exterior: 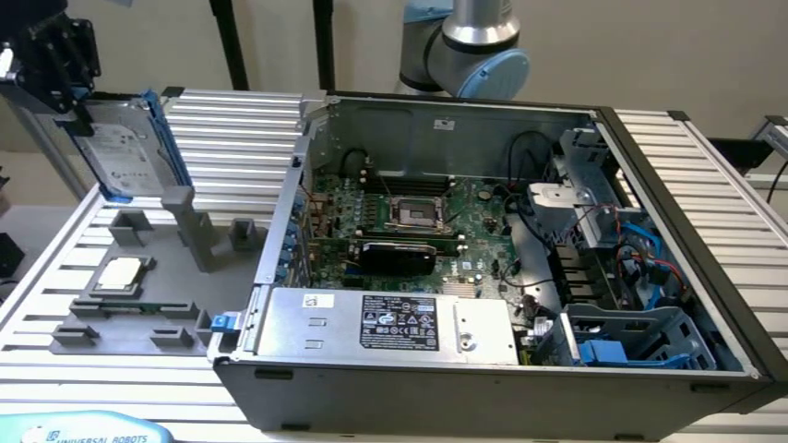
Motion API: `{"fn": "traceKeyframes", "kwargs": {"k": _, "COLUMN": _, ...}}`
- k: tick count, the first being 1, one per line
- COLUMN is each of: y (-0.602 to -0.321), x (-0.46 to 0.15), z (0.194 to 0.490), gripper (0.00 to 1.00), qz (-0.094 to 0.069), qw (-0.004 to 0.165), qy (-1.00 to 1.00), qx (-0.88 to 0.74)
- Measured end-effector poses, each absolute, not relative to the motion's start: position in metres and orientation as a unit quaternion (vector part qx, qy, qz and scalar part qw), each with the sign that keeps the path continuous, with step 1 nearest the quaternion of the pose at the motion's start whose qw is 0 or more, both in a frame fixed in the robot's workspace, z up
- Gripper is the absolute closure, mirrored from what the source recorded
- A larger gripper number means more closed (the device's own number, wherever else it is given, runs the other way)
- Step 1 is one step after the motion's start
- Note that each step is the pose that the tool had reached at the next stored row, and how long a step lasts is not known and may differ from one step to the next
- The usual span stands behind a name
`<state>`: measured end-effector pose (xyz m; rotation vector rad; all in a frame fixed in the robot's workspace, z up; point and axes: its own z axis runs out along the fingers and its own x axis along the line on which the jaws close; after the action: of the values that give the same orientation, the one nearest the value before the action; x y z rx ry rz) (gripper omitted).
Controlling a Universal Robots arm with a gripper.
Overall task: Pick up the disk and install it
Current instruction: 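Pick up the disk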
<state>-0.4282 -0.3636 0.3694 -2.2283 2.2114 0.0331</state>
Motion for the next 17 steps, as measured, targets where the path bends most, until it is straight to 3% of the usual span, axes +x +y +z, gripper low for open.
{"fn": "traceKeyframes", "kwargs": {"k": 17, "y": -0.366, "x": -0.358, "z": 0.441, "gripper": 0.67, "qz": 0.018, "qw": 0.008, "qy": 0.704, "qx": -0.710}}
